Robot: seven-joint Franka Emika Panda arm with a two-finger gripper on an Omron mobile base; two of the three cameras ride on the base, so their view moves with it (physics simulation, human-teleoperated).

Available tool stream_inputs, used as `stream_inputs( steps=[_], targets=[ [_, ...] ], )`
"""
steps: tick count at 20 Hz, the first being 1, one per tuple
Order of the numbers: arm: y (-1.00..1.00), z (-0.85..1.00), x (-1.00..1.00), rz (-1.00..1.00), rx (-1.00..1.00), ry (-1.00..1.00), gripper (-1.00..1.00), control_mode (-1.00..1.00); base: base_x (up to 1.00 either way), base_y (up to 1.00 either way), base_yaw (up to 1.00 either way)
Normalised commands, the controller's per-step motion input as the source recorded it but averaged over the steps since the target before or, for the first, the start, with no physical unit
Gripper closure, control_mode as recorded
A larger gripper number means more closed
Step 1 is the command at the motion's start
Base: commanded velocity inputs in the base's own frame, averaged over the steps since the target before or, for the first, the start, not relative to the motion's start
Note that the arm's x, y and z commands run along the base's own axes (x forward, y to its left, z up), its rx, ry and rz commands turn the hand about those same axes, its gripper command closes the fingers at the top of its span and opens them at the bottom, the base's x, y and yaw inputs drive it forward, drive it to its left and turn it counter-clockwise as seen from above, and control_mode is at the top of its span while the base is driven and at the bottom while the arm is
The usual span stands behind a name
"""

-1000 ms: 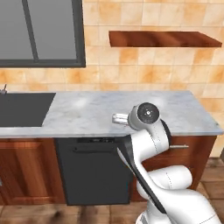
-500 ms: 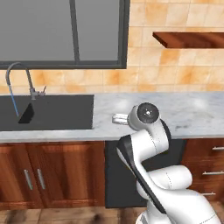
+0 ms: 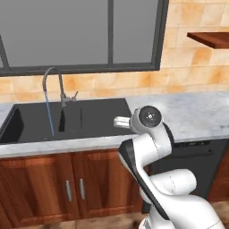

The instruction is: Take the fish out of the fridge, briefly rinse it in the sink, and place it on the tray next to the sink.

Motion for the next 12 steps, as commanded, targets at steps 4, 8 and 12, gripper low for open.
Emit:
stream_inputs(
  steps=[4,8,12],
  targets=[
    [0.0,0.0,0.0,0.0,0.0,0.0,1.0,1.0,0.38,1.0,-0.32],
    [0.0,0.0,0.0,0.0,0.0,0.0,1.0,1.0,0.37,1.0,-0.36],
    [0.0,0.0,0.0,0.0,0.0,0.0,1.0,1.0,0.34,0.62,-0.26]
  ],
)
